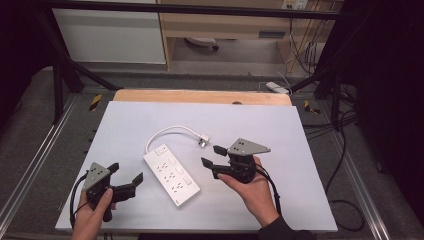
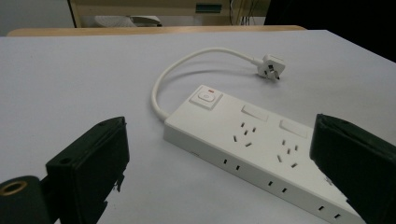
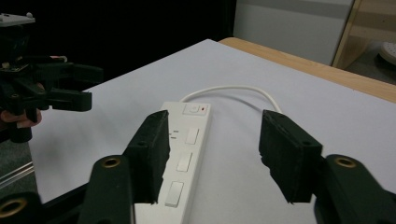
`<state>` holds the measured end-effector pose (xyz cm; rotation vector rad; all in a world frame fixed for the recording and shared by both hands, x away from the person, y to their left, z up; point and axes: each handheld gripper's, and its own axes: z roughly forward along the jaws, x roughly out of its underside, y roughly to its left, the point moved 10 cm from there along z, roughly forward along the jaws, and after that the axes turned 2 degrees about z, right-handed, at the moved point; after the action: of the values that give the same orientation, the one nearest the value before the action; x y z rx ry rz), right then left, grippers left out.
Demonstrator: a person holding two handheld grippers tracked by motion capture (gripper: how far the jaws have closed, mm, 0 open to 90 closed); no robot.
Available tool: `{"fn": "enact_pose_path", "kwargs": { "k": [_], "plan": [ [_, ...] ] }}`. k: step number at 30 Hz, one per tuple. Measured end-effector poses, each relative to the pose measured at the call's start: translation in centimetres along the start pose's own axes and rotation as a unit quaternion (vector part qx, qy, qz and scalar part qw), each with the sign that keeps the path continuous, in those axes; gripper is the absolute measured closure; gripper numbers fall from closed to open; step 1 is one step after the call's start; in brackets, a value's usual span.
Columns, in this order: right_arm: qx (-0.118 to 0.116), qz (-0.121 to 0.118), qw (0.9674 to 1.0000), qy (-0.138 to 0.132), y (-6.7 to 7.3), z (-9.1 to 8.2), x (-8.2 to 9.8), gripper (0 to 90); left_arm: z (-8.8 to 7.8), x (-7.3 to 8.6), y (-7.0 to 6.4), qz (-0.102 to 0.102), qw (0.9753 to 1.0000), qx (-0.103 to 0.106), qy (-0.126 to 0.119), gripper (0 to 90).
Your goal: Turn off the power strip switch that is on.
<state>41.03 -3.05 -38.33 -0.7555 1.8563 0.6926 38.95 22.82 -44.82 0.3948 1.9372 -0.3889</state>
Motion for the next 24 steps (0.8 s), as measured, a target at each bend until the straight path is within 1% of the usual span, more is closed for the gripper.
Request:
{"fn": "enact_pose_path", "kwargs": {
  "k": [6,13,20,24],
  "plan": [
    [-0.012,-0.002,0.9999,-0.001,0.6,0.6,0.1,58.6,0.0,0.0,0.0,0.000,1.0000,0.000,0.000,4.5],
    [-0.019,-0.014,0.9997,0.002,1.5,1.4,0.3,73.3,0.0,0.0,0.0,-0.001,1.0000,0.000,0.000,4.6],
    [-0.025,-0.023,0.9994,0.001,2.1,2.0,0.5,82.7,0.0,0.0,0.0,-0.003,1.0000,0.001,-0.002,4.5],
    [-0.025,-0.025,0.9994,0.005,2.3,2.5,0.8,85.8,0.0,-0.1,0.0,-0.004,1.0000,0.001,-0.003,4.5]
  ]
}}
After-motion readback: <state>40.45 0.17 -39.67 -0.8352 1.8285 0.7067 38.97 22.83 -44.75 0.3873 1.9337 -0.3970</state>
